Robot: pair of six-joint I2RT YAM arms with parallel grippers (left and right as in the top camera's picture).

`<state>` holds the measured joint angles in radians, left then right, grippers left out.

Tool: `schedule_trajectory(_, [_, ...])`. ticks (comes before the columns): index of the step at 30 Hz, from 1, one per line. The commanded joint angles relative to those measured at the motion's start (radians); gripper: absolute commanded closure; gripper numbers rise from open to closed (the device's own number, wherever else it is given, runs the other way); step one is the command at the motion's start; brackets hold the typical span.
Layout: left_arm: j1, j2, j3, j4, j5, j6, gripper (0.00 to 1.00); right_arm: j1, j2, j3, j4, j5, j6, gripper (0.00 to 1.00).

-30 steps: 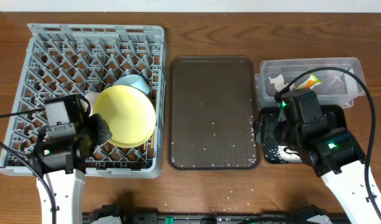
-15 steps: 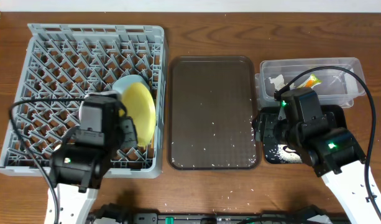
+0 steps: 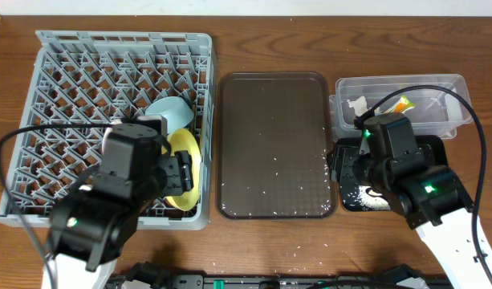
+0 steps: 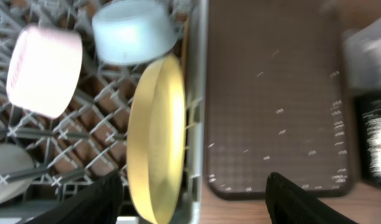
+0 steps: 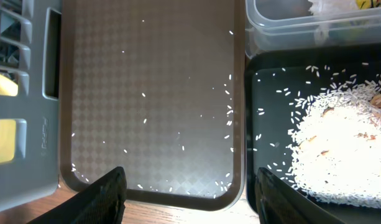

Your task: Sort waste into correct bins and load items into the dishwasher

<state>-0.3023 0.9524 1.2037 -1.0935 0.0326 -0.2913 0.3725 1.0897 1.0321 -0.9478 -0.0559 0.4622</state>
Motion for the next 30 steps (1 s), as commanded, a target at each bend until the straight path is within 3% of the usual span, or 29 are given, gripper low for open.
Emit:
schedule_trajectory(1, [-0.002,-0.024,0.061,-0.014,0.124,0.028,0.25,0.007,-0.064,0.018,0.002,-0.025,-0.056,0.35])
schedule_trajectory(7, [-0.002,-0.068,0.061,-0.027,0.168,0.036,0.24,0.061,-0.235,0.019,-0.018,-0.024,-0.069,0.32])
schedule_trajectory(8, [-0.002,-0.071,0.061,-0.032,0.168,0.035,0.24,0.069,-0.266,0.019,-0.022,-0.024,-0.057,0.27])
schedule_trajectory(10, [-0.002,-0.071,0.059,-0.055,0.169,0.035,0.23,0.076,-0.318,0.019,-0.022,-0.024,-0.037,0.01])
schedule_trajectory(12, [-0.002,-0.069,0.056,-0.058,0.165,0.035,0.15,0.076,-0.355,0.019,-0.030,-0.024,-0.036,0.01])
schedule_trajectory(30, [-0.002,-0.051,0.056,-0.054,0.166,0.024,0.09,0.071,-0.399,0.019,-0.162,-0.057,-0.037,0.01])
